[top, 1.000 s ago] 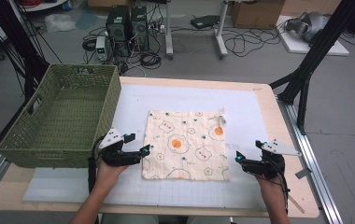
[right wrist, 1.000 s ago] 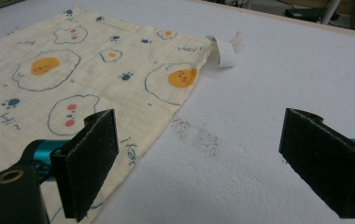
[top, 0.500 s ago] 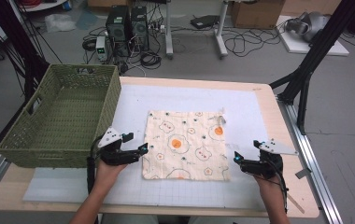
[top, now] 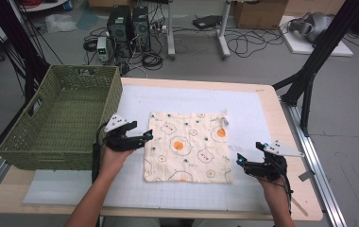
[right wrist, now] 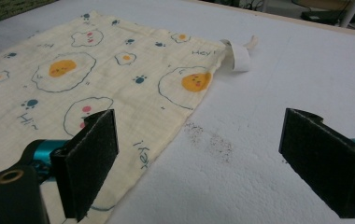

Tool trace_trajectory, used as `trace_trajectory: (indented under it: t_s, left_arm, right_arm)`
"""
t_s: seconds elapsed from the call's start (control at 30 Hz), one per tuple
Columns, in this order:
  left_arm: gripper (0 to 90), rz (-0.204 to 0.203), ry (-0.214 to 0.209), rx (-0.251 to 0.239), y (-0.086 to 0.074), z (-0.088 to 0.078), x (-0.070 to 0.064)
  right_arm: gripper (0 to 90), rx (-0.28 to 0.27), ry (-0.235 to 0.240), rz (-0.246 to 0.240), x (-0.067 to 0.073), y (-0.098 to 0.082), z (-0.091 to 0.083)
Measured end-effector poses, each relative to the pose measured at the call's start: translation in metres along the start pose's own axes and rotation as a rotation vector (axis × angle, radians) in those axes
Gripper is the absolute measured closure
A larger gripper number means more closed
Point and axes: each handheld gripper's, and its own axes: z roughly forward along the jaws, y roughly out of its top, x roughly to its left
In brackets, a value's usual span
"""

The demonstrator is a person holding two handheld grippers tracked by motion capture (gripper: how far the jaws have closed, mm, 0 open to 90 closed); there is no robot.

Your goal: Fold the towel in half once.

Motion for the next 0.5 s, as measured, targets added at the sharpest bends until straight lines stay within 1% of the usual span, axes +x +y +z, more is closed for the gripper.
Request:
trace_trajectory:
  t_s: [0.07, 0.13, 0.17, 0.27, 0.3, 0.4, 0.43, 0.47, 0.5]
  left_arm:
    - [22.9, -0.011, 0.004, 0.009, 0.008, 0.009, 0.005]
    - [22.9, -0.011, 0.015, 0.036, 0.017, 0.02, 0.01]
    - [22.9, -0.02, 0.016, 0.043, 0.02, 0.024, 0.012]
    - [22.8, -0.053, 0.015, 0.04, 0.027, 0.032, 0.02]
    - [22.8, -0.057, 0.019, 0.043, 0.029, 0.034, 0.022]
    - [22.9, -0.051, 0.03, 0.056, 0.033, 0.04, 0.026]
    - [23.1, -0.053, 0.031, 0.048, 0.033, 0.041, 0.027]
    - [23.6, -0.064, 0.026, 0.058, 0.033, 0.044, 0.029]
    - [23.5, -0.054, 0.032, 0.076, 0.034, 0.046, 0.03]
  right_arm:
    - [11.1, 0.01, 0.004, -0.01, 0.001, 0.0, 0.003]
    - [11.1, 0.017, 0.01, -0.02, 0.003, 0.0, 0.004]
    - [11.1, 0.019, 0.012, -0.022, 0.004, 0.0, 0.004]
    - [11.1, 0.018, 0.017, -0.03, 0.005, 0.001, 0.005]
    - [11.1, 0.016, 0.017, -0.033, 0.005, 0.001, 0.006]
    - [11.1, 0.019, 0.018, -0.031, 0.004, 0.0, 0.007]
    - [11.2, 0.021, 0.019, -0.028, 0.004, 0.001, 0.007]
    - [11.1, 0.017, 0.019, -0.03, 0.003, 0.001, 0.007]
    - [11.1, 0.016, 0.017, -0.029, 0.003, 0.001, 0.008]
